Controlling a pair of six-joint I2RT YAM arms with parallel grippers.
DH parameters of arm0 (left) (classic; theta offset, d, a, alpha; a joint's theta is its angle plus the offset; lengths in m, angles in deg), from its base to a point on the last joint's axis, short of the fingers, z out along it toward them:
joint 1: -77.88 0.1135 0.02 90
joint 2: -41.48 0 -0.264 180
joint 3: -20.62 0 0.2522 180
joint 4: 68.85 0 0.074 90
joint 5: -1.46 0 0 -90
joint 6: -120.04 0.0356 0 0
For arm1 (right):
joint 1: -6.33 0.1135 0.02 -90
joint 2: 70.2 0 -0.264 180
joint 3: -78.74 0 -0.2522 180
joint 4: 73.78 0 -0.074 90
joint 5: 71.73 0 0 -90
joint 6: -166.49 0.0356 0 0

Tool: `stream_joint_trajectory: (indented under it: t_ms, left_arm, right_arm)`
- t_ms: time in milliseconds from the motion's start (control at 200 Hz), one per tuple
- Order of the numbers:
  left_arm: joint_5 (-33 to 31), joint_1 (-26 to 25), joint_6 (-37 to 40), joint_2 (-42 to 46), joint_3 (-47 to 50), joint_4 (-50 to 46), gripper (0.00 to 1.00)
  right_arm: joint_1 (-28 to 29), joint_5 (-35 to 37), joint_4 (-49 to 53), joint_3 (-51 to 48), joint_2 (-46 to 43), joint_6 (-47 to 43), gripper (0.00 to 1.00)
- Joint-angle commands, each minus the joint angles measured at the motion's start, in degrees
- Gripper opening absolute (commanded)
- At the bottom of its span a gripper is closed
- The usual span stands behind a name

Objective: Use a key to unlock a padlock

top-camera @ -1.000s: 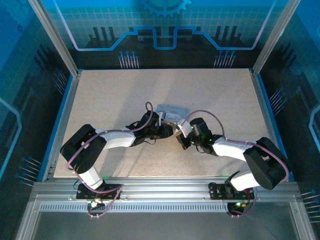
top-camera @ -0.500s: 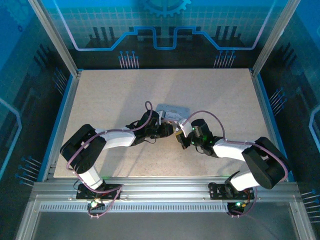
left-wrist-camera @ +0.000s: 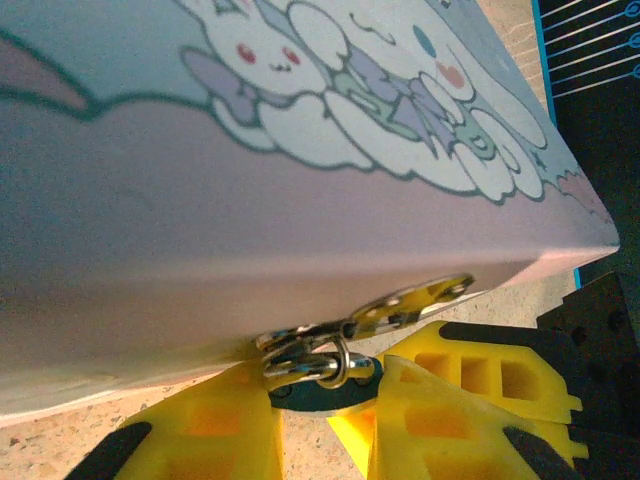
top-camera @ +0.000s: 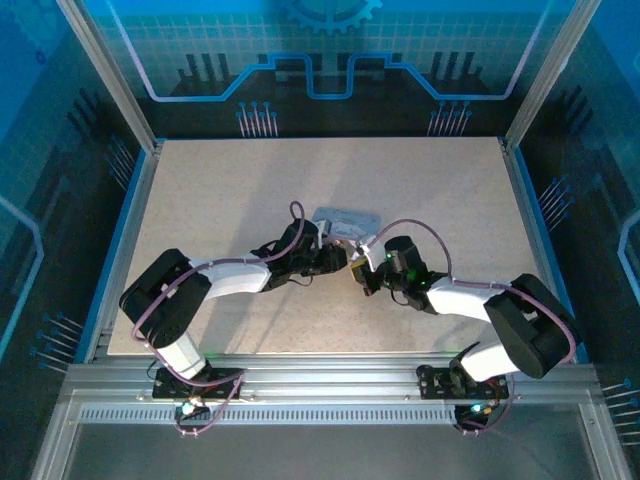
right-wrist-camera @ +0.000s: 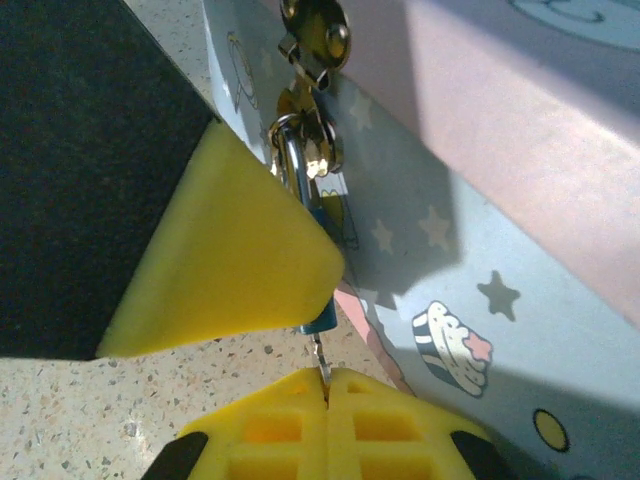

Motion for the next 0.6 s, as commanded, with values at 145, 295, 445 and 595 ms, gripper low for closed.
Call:
stream_joint_trajectory:
  t_ms: [145, 295, 445, 595]
  left_arm:
    - [2.9, -2.3, -0.5, 1.2, -1.6, 0.4, 0.11]
    - [3.1, -3.2, -1.1, 0.9, -1.6, 0.7, 0.11]
    - [3.1, -3.4, -1.4, 0.8, -1.5, 0.9, 0.11]
    - [3.1, -3.4, -1.5, 0.7, -1.3, 1.6, 0.11]
  right_arm:
    - [-1.0, -3.1, -10.4, 0.6, -3.6, 1.5, 0.00]
    - [-1.5, -3.2, -10.5, 0.0, -4.9, 1.8, 0.00]
    - [-2.1, -3.2, -10.2, -0.8, -6.6, 1.9, 0.00]
    - [-2.5, -2.9, -9.1, -1.6, -7.4, 2.0, 0.00]
